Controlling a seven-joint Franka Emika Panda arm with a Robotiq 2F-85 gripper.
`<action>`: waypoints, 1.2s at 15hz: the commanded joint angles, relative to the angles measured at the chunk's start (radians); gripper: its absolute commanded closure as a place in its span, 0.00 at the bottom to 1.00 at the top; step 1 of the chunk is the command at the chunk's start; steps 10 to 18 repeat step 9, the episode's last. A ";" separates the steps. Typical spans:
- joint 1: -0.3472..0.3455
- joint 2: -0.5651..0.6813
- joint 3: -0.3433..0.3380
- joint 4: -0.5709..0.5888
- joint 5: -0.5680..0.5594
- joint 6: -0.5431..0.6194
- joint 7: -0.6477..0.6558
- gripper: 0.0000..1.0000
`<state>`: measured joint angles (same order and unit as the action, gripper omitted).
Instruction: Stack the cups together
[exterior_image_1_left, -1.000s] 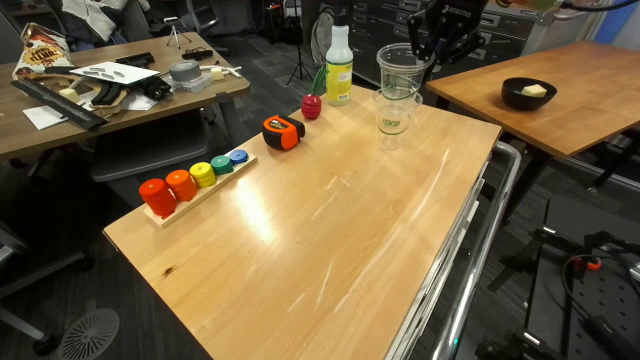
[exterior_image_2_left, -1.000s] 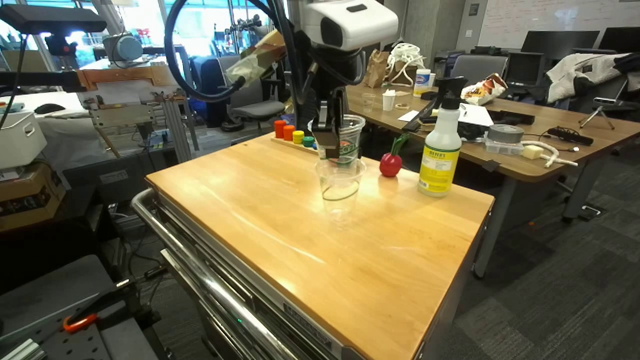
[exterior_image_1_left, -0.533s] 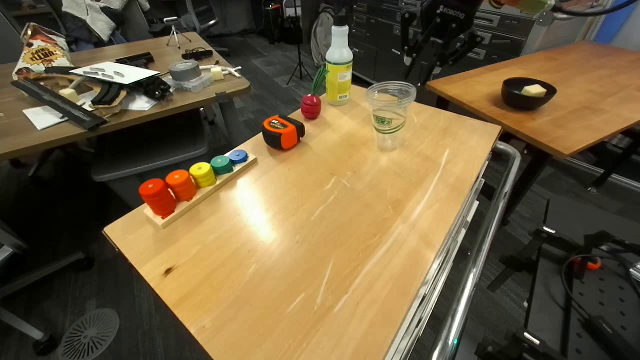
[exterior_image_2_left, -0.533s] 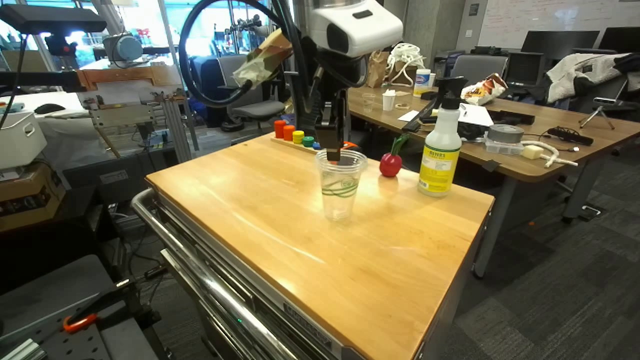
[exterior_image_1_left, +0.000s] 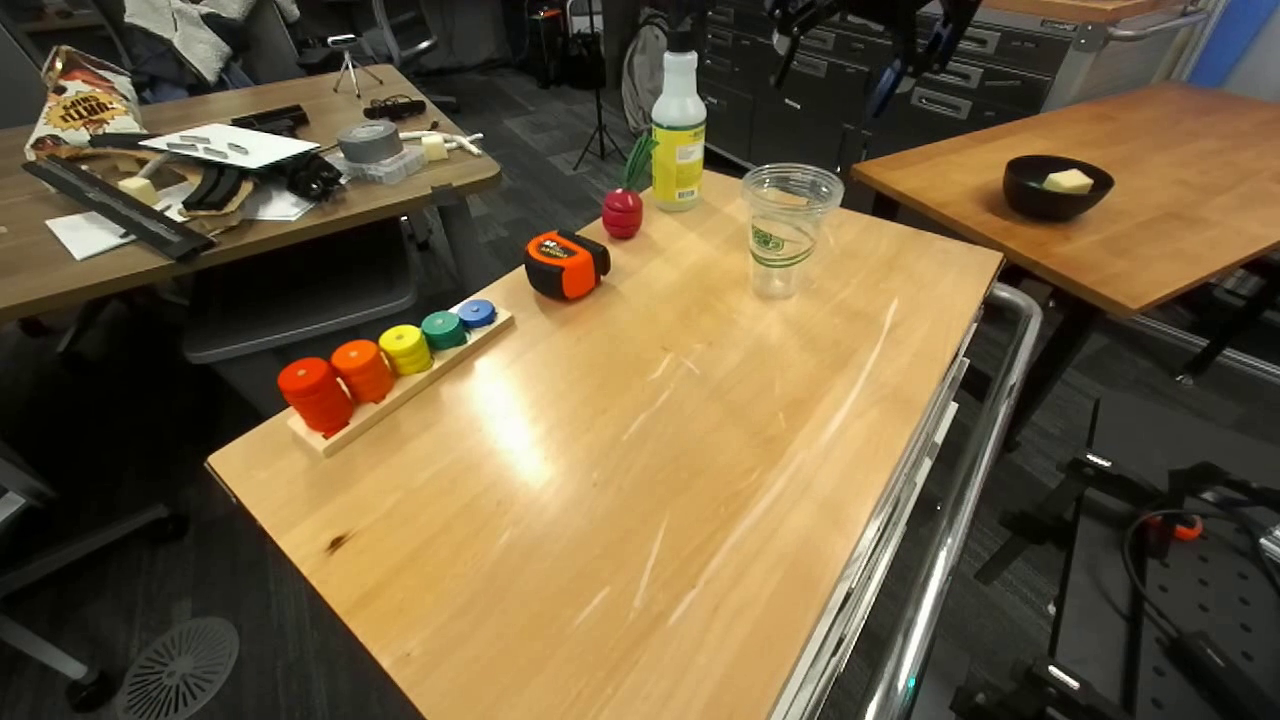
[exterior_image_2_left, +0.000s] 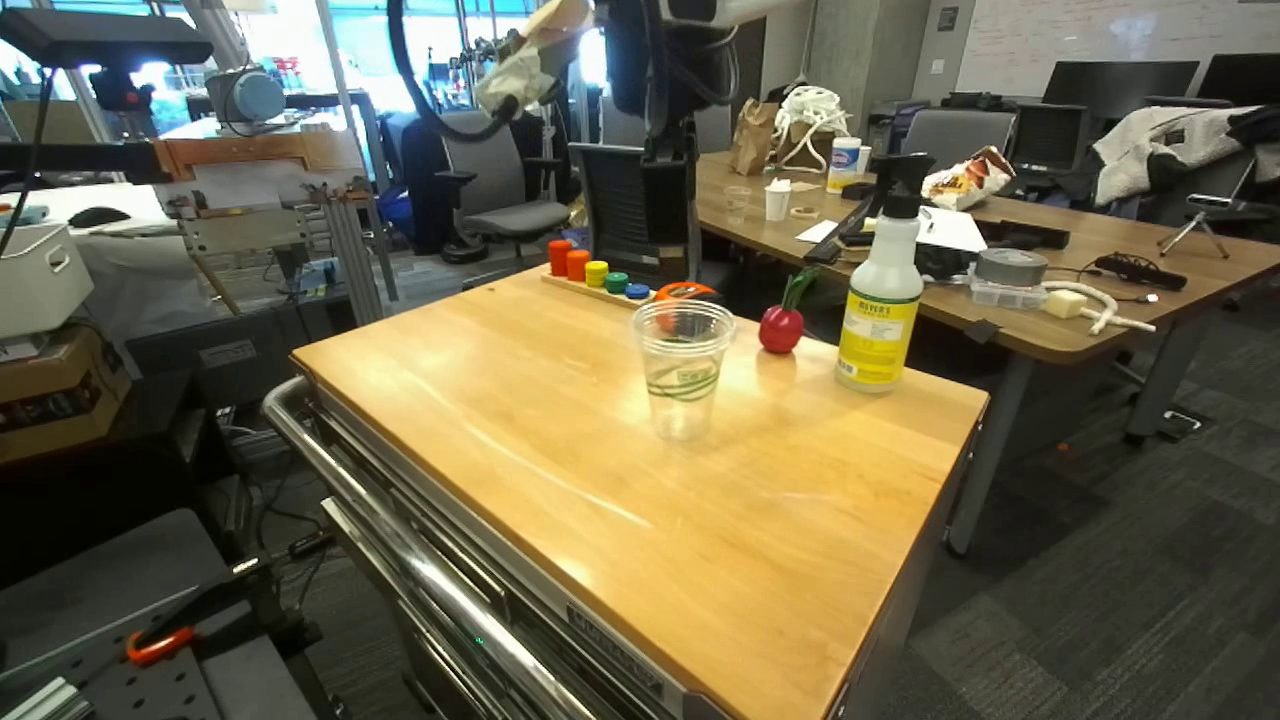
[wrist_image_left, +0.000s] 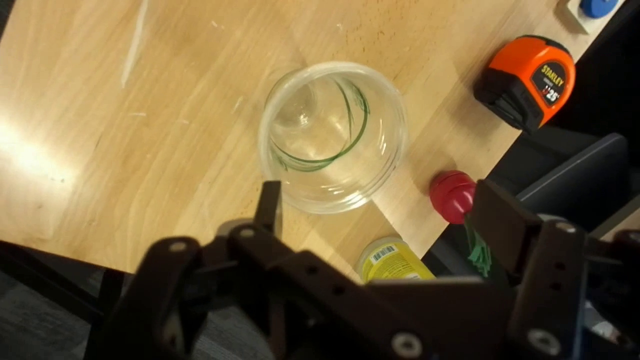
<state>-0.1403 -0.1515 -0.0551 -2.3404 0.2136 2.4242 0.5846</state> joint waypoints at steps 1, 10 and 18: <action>0.027 -0.090 0.013 0.034 -0.058 -0.166 -0.089 0.00; 0.090 -0.134 0.049 0.120 -0.036 -0.354 -0.249 0.00; 0.090 -0.134 0.049 0.120 -0.036 -0.354 -0.249 0.00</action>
